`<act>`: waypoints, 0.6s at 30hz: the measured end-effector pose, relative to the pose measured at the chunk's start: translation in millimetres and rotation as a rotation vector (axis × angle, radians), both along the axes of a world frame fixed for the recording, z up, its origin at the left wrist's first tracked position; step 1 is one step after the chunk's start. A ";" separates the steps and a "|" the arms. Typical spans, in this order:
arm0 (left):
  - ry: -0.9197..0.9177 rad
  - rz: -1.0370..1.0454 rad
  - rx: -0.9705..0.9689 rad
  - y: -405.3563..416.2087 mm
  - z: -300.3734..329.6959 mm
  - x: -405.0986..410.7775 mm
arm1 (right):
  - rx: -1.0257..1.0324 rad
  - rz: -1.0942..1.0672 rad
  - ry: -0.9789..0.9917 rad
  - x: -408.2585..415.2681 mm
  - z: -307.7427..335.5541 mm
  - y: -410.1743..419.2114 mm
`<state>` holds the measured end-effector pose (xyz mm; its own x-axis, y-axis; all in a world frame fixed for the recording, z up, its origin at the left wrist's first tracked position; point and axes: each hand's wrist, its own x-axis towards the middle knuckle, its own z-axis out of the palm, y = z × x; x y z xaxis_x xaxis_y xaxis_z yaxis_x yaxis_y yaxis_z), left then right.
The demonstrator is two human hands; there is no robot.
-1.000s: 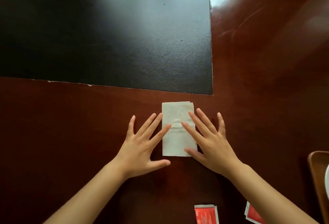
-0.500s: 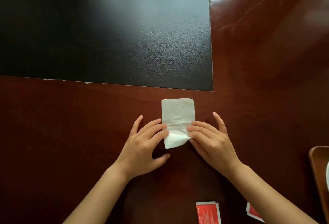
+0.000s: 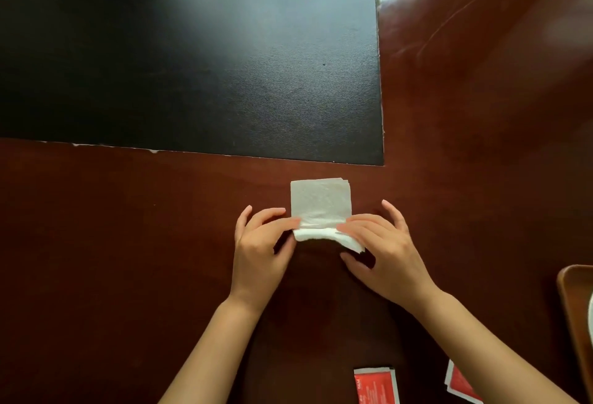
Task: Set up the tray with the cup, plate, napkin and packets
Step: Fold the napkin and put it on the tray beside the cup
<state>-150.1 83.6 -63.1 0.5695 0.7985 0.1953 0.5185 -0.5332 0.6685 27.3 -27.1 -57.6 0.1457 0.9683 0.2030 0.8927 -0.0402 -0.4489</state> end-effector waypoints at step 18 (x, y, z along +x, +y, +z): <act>0.151 0.181 0.091 -4.8 -1.8 20.2 | 0.054 -0.431 -0.007 -12.8 -3.7 32.4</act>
